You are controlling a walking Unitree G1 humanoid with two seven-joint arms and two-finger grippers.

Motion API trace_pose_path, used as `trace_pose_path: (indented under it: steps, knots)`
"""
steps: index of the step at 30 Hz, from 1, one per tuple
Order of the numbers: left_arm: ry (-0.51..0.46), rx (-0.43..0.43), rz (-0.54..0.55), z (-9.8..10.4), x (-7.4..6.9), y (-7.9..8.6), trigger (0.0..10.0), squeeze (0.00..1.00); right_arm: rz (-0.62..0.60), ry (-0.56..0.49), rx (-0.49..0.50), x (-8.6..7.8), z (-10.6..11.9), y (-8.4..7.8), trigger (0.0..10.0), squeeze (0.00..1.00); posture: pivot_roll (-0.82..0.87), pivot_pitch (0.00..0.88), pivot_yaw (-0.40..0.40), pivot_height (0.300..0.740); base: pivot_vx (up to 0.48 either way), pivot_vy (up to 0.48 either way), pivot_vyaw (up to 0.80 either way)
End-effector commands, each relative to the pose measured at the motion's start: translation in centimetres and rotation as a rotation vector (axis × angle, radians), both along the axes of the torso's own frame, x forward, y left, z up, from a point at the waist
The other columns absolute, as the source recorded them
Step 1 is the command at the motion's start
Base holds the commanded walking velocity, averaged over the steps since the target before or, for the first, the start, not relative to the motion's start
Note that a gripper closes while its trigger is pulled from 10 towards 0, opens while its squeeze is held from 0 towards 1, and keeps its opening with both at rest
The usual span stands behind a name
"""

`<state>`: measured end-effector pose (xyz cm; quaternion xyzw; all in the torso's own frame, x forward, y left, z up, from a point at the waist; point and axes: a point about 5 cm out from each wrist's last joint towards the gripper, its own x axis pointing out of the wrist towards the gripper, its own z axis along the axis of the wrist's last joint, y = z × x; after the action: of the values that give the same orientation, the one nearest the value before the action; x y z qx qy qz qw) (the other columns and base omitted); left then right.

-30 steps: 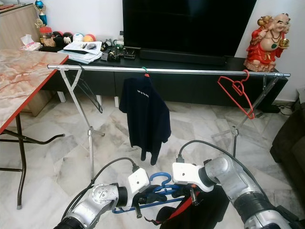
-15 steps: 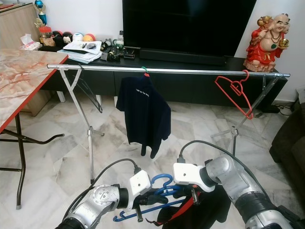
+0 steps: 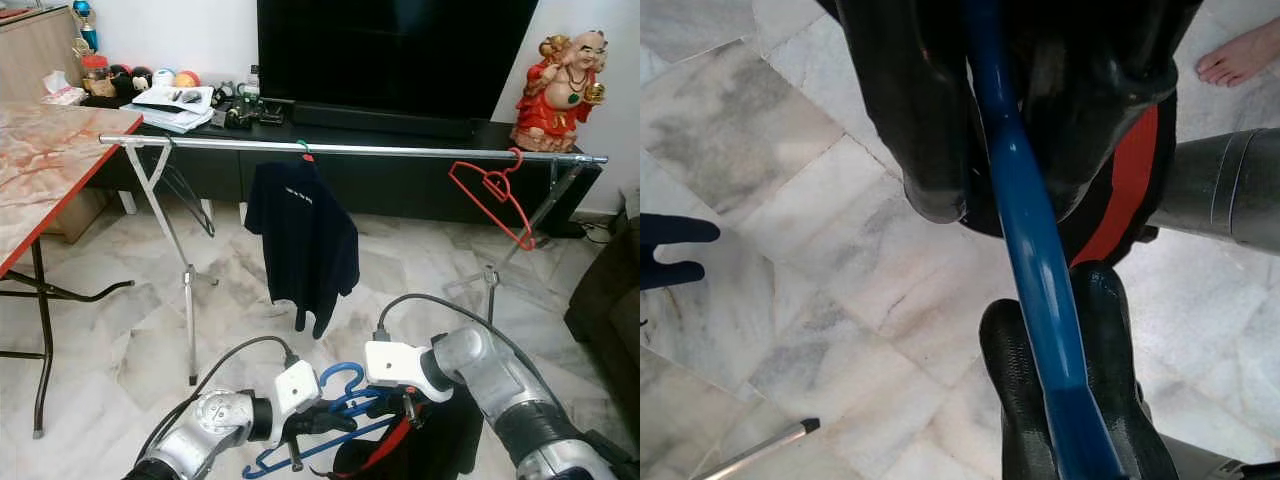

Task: Hang hanger

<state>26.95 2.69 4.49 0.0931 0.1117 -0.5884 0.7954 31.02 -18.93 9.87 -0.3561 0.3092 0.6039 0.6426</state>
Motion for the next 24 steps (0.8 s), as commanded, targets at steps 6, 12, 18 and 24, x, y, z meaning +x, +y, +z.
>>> trace_pose_path:
  steps: [6, 12, 18, 24]
  knots:
    - [-0.002, -0.029, -0.019, 0.3, -0.3, -1.1, 0.0, 0.0, 0.059, -0.075, 0.092, 0.7, 2.3, 1.7, 10.0, 1.0, -0.1, 0.0, -0.093, 0.74, 0.0, 0.0, 0.0]
    - [-0.005, -0.024, -0.015, 0.2, -0.2, -1.0, 0.0, 0.0, 0.061, -0.102, 0.064, 0.6, 2.4, 1.4, 10.0, 0.9, -0.1, 0.0, -0.093, 0.74, 0.0, 0.0, 0.0]
    - [-0.006, -0.025, -0.012, 0.2, -0.2, -1.1, 0.0, 0.0, 0.029, -0.173, 0.087, 0.8, 3.1, 1.4, 10.0, 0.0, -0.1, 0.0, -0.093, 0.74, 0.0, 0.0, 0.0]
    - [-0.004, -0.023, -0.009, 0.2, -0.2, -1.0, 0.0, 0.0, -0.054, -0.246, 0.161, 0.4, 4.7, 0.5, 10.0, 0.0, -0.11, 0.0, -0.089, 0.74, 0.0, 0.0, 0.0]
